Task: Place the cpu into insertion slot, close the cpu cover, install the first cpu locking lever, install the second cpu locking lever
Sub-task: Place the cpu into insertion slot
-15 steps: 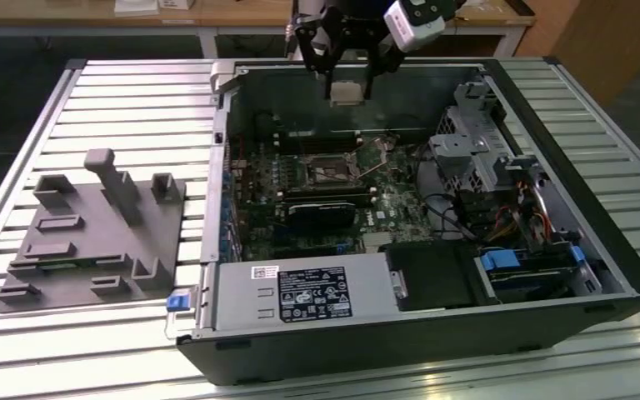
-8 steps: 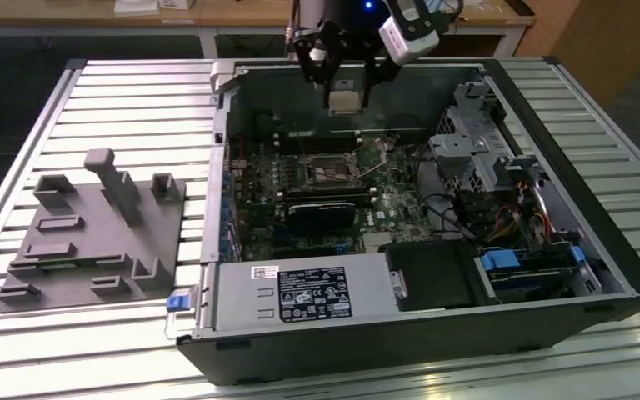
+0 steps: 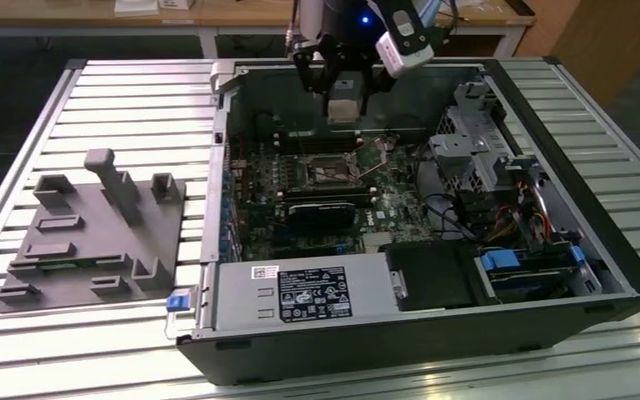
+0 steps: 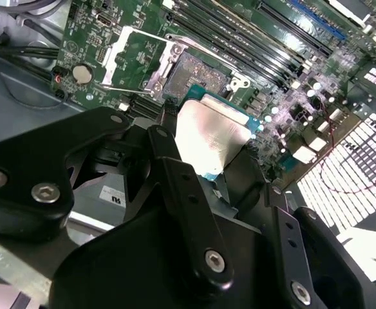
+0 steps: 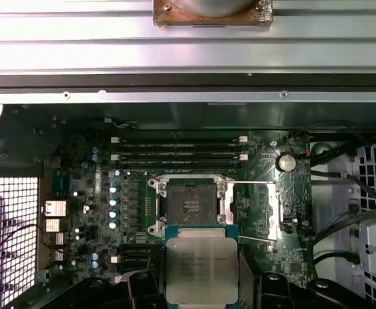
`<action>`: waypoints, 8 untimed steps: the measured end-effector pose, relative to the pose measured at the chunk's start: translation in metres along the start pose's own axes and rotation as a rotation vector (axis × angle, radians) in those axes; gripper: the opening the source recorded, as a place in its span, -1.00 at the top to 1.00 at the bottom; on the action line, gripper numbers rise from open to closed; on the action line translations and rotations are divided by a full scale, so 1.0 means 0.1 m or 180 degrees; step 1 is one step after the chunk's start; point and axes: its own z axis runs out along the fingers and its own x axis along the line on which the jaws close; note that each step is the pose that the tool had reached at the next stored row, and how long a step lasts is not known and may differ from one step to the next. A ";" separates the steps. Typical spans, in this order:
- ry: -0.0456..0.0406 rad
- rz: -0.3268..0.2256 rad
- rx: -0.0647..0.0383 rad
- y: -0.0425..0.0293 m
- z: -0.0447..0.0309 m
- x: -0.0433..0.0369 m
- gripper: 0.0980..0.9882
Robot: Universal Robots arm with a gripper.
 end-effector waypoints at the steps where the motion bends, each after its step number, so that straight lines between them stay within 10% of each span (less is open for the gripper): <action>1: 0.0000 0.0000 0.0000 -0.001 0.019 0.000 0.00; 8: 0.0000 0.0000 0.0000 0.007 0.148 0.000 0.00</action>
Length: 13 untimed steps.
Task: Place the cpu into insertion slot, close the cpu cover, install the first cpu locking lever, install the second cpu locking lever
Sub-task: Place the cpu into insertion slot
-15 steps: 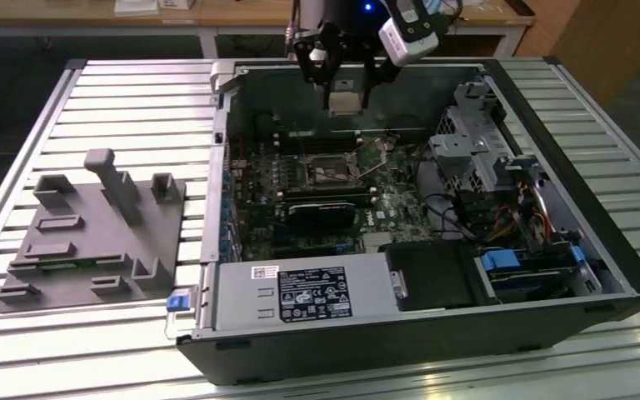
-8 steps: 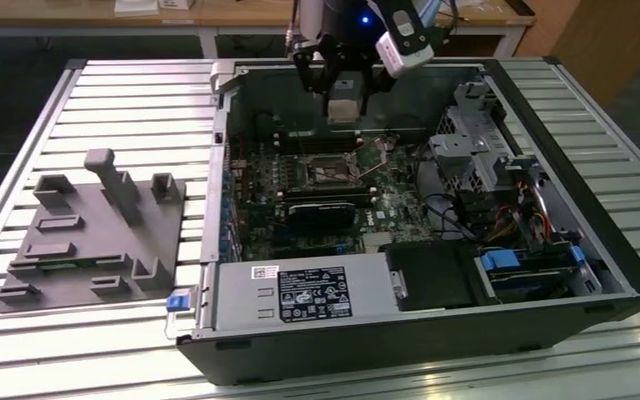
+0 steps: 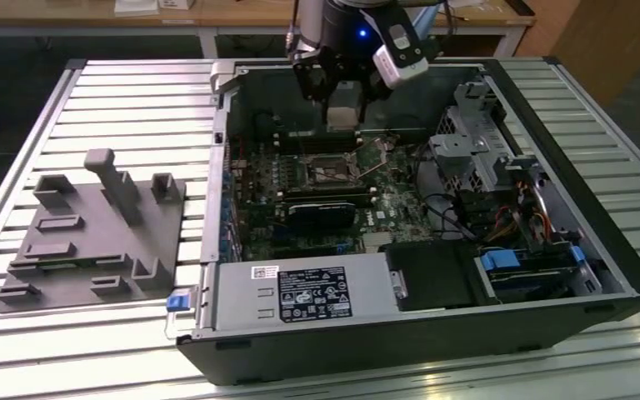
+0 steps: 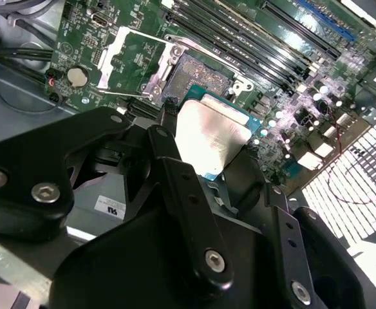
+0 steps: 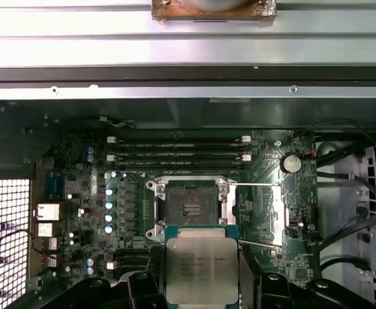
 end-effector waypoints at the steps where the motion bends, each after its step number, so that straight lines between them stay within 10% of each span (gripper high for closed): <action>1: 0.0000 0.0000 0.0000 0.001 0.019 0.000 0.00; 13: 0.0000 0.0000 0.0002 0.027 0.240 0.003 0.00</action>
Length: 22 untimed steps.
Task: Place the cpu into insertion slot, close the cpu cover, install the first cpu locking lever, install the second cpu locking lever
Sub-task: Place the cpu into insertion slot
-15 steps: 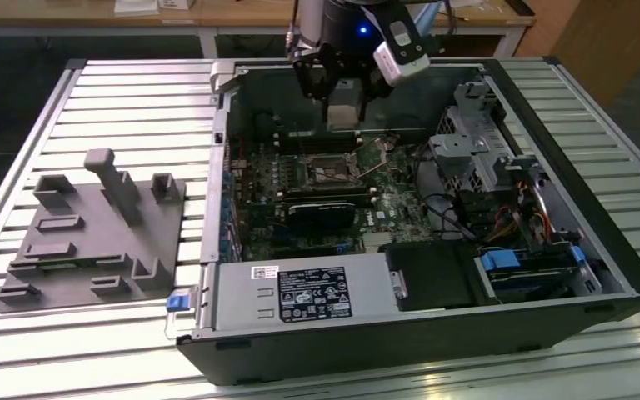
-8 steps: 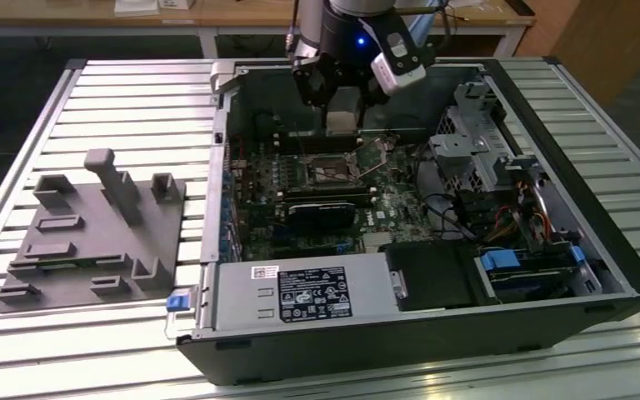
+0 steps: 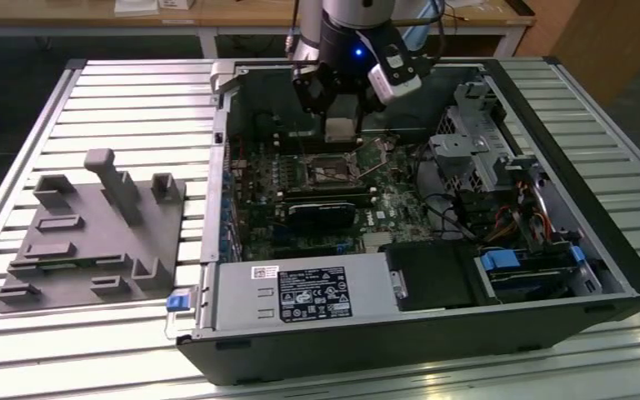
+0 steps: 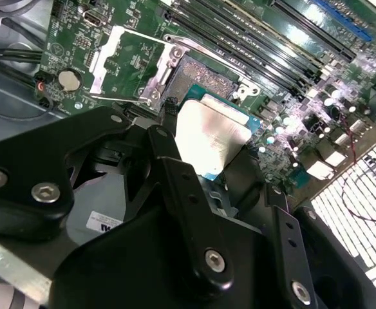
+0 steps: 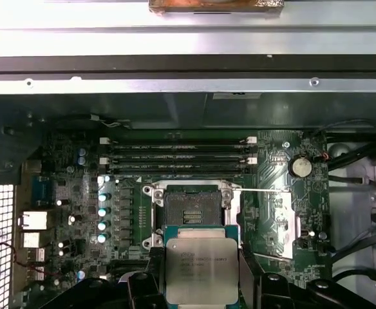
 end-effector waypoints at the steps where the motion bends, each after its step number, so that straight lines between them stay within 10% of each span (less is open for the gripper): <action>1: 0.0000 0.0000 0.0000 0.002 0.018 0.000 0.00; 11: -0.0001 0.0014 0.0000 0.031 0.183 0.005 0.00; 22: -0.0057 0.0642 -0.0003 0.024 0.260 0.005 0.00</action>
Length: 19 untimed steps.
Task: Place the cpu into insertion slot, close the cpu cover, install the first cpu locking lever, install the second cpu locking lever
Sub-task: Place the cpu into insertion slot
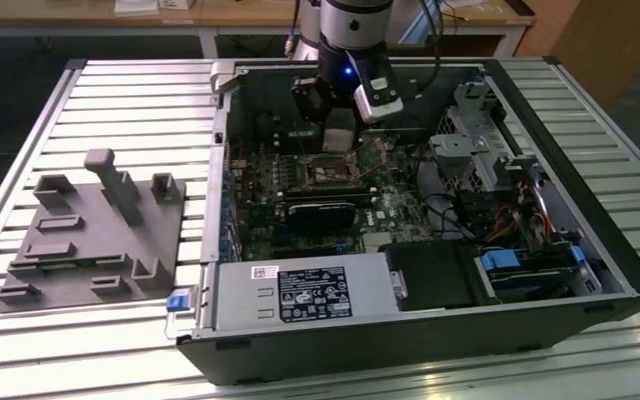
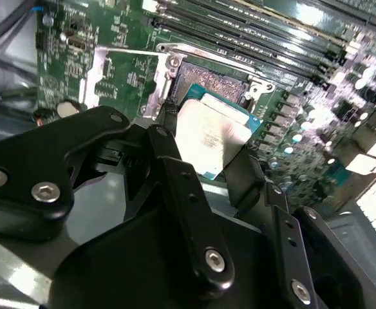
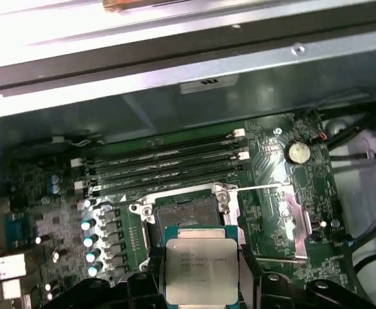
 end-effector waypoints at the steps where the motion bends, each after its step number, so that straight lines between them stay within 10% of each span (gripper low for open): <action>1: -0.0005 0.0060 0.0000 -0.001 0.005 0.000 0.00; 19: -0.0098 0.1097 -0.0005 -0.005 0.052 0.000 0.00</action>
